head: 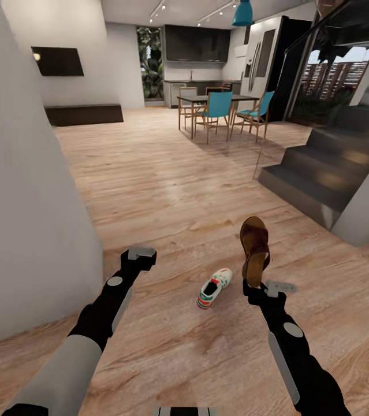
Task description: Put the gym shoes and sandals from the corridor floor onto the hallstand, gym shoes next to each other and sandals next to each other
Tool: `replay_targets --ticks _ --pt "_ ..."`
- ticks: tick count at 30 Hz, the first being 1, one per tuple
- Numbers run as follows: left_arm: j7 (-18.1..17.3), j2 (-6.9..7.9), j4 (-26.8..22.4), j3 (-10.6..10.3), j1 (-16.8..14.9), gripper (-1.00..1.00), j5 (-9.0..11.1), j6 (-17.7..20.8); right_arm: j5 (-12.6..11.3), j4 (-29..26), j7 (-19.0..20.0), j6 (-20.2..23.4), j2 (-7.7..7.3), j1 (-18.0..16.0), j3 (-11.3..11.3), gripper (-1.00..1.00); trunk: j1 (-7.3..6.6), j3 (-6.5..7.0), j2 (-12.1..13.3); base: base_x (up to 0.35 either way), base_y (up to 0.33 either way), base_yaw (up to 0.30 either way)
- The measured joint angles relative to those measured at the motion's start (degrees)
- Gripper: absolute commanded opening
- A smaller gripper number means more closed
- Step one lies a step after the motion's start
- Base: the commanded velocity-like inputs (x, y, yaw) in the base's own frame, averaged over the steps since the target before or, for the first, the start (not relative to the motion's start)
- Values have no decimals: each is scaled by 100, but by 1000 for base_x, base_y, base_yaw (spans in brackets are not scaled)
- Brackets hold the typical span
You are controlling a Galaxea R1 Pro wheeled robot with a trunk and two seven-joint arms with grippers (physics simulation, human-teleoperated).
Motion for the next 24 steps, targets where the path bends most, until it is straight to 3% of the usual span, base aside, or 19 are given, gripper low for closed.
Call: replay_targets --ticks 9,22,24 --pt "0 1 -2 0 1 100 0 1 0 -1 0 0 -1 0 -8 -100 1 32 0 319 0 -144" --pt "0 -6 -1 0 1 100 0 1 2 3 0 7 0 1 -8 -100 4 33 0 27 0 -3" --pt "-2 -11 24 -3 1 100 16 1 -4 -3 7 284 0 0 -6 -100 4 33 0 0 0 0"
